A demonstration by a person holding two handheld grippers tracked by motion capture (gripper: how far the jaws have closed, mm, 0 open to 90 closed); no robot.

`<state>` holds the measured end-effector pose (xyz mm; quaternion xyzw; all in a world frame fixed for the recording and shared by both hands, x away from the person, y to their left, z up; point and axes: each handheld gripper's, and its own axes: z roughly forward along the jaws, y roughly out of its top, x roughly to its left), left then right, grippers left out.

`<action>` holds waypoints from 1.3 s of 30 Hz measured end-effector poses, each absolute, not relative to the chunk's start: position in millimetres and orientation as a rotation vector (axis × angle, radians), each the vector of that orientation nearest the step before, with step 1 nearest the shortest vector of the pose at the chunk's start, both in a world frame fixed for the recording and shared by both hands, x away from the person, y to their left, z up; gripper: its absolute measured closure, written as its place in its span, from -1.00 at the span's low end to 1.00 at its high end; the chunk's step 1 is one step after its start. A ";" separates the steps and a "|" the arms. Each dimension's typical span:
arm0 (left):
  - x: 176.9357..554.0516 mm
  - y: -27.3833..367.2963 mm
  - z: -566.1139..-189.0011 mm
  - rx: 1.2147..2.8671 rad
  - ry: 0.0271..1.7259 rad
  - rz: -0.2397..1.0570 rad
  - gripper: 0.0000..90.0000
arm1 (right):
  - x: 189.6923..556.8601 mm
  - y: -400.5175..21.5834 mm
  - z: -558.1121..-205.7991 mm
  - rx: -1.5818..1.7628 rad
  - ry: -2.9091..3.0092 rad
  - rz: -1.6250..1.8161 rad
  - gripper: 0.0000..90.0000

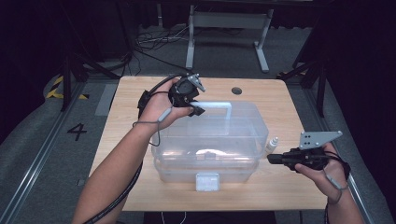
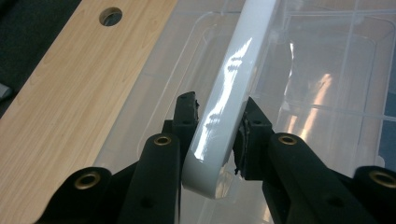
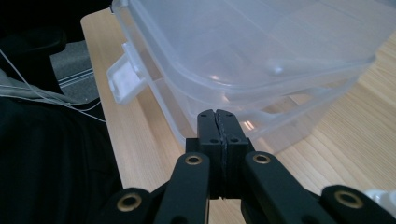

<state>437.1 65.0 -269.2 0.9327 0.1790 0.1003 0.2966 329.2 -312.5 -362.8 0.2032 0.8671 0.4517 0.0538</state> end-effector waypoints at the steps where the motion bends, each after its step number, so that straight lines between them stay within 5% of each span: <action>1: 438.6 65.1 -268.9 2.478 0.480 0.260 0.63 | 329.4 -310.7 -363.8 0.613 2.642 1.373 1.00; 28: 439.9 64.9 -263.0 2.496 0.477 0.256 0.60 | 334.4 -299.1 -374.2 0.607 2.574 1.466 1.00; 30: 438.9 65.9 -261.3 2.459 0.482 0.249 0.55 | 334.5 -298.8 -374.4 0.606 2.577 1.462 1.00; 32: 437.8 66.3 -259.6 2.432 0.499 0.221 0.23 | 334.7 -297.9 -374.5 0.604 2.578 1.466 1.00; 35: 433.0 70.3 -252.8 2.386 0.503 0.263 0.05 | 334.7 -296.8 -373.9 0.599 2.579 1.462 1.00; 39: 426.5 79.0 -242.5 2.322 0.509 0.292 0.00 | 335.6 -296.3 -372.5 0.592 2.574 1.460 1.00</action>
